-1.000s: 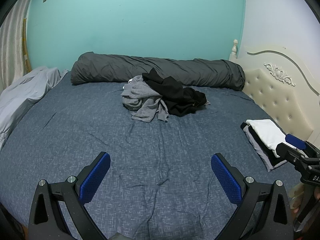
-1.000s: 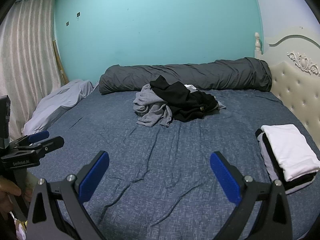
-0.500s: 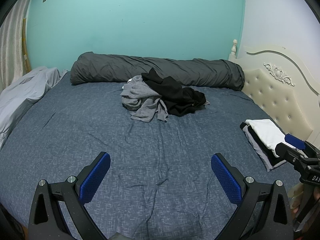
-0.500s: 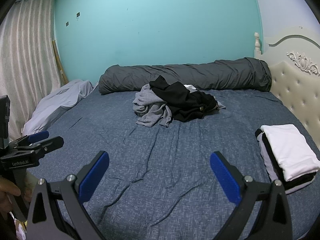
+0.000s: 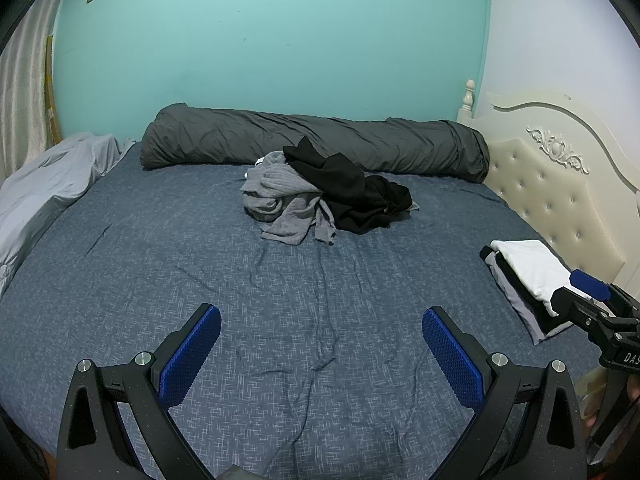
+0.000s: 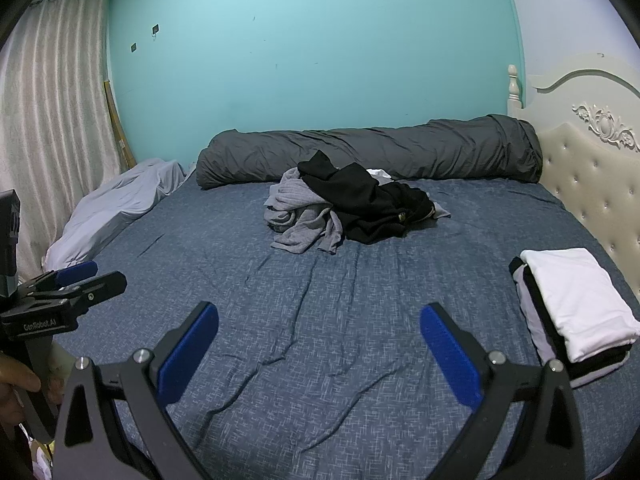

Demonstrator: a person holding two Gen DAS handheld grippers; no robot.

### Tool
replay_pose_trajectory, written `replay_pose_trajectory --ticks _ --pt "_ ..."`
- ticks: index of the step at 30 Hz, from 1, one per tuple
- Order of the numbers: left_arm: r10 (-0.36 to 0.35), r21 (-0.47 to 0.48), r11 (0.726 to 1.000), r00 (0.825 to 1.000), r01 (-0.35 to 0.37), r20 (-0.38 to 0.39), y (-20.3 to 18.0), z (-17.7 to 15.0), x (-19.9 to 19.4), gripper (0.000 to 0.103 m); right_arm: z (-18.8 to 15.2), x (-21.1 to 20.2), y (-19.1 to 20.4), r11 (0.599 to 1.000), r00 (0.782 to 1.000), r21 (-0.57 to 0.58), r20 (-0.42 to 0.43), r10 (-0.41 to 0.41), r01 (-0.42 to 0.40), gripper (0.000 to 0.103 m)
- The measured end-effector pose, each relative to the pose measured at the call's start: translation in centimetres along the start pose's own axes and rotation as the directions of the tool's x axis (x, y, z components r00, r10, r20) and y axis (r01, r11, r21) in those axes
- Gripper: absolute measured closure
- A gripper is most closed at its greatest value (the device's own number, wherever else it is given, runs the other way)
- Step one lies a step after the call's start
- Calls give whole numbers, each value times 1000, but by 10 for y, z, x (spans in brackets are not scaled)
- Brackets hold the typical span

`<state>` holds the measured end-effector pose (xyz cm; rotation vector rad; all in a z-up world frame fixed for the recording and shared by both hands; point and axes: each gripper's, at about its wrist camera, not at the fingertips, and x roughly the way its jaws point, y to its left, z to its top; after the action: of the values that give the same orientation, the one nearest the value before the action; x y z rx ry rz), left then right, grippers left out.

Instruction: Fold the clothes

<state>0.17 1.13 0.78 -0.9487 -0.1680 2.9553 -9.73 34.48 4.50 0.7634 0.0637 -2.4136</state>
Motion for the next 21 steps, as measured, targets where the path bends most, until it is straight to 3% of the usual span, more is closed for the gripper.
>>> replay_pose_trajectory --ticks 11,21 --pt "16 -23 1000 1000 -16 -21 11 -3 23 0 -5 21 -3 1000 999 3 -34 1 -1 2" --pt "63 -58 996 997 -66 -43 37 -5 76 0 -12 79 -7 1000 995 11 -103 -1 3 2"
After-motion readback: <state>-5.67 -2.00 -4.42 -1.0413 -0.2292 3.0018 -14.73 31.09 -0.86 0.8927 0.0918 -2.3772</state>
